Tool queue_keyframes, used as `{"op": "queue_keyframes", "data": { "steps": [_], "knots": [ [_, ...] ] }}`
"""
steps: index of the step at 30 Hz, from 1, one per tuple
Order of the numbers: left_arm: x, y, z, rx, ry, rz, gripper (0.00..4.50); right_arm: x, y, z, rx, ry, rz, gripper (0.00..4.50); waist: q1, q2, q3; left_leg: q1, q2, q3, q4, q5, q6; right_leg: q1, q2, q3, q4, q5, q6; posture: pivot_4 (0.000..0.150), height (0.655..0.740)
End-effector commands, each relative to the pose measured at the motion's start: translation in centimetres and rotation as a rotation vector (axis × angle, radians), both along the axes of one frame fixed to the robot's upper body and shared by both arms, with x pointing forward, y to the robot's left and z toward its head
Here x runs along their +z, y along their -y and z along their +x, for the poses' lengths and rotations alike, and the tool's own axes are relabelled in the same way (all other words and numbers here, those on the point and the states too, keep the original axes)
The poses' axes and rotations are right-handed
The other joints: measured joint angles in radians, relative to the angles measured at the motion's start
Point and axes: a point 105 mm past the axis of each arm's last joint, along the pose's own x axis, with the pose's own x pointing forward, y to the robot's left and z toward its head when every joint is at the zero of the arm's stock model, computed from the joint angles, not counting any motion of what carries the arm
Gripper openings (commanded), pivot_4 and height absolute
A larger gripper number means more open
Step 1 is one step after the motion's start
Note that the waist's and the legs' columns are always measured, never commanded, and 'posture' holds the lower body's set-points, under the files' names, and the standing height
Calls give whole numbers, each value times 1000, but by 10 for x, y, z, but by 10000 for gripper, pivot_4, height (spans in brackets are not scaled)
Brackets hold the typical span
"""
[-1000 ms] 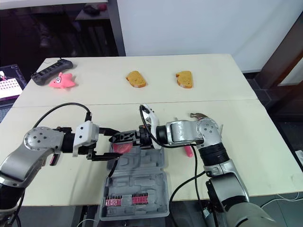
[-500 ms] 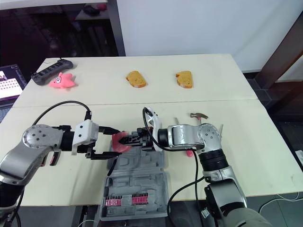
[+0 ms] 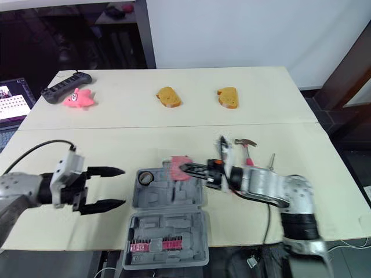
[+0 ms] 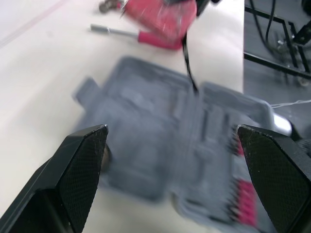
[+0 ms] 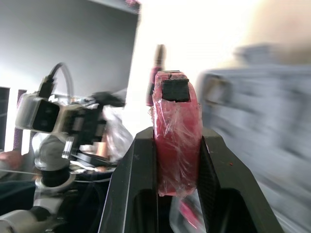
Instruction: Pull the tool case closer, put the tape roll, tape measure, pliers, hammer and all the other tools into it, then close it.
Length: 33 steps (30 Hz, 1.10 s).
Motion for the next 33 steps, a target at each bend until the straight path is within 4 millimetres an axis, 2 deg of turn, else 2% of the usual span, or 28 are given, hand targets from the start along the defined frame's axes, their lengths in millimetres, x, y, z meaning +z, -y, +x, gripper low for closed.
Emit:
{"op": "queue_keyframes", "data": {
  "steps": [1,3,6,13,18,25,27,28,33],
  "knots": [
    [-1,-3,-9,-29,69,6,44559,0,22,-31,106,-27,-67,4911,11,1,0,0,0,0,0,0,0,0,0,0,0,0,0,1500,7400],
    [-8,-4,-10,-28,82,-2,44559,-10,36,-39,91,-93,-129,4911,13,0,0,1,0,2,0,0,0,1,0,1,-1,0,0,1500,7400],
    [-11,-1,-5,-19,173,-48,44559,-23,47,-42,40,-156,-192,4911,13,0,-1,2,0,2,2,0,0,2,1,2,-1,-1,-2,1500,7400],
    [-24,2,-18,-88,142,-23,44559,-53,49,-50,-56,-245,-264,4911,15,-1,-1,1,0,3,2,0,0,2,0,3,-2,0,0,1500,7400],
    [-25,4,-23,-123,132,-19,44559,-72,46,-55,-97,-314,-290,4911,15,-1,-1,2,0,3,2,0,0,2,0,3,-2,-1,-1,1500,7400],
    [-27,5,-24,-150,138,12,44559,-95,66,-46,-208,-389,-371,4911,13,-2,-1,2,0,3,2,0,0,2,0,4,-2,-1,-1,1500,7400],
    [-27,6,-23,-146,137,11,45000,-96,69,-45,-215,-391,-377,15059,14,-2,-2,3,0,3,2,0,0,3,1,4,-2,-1,-1,1500,7400],
    [-26,6,-23,-144,139,10,45000,-95,69,-45,-213,-390,-374,18576,14,-2,-2,3,0,3,2,0,0,4,0,4,-2,-1,-1,1500,7400],
    [-29,4,-22,-144,125,17,45000,-83,69,-40,-214,-367,-337,42291,15,-4,-3,4,0,4,2,0,0,5,0,4,-2,-1,-2,1500,7400]
  ]
}}
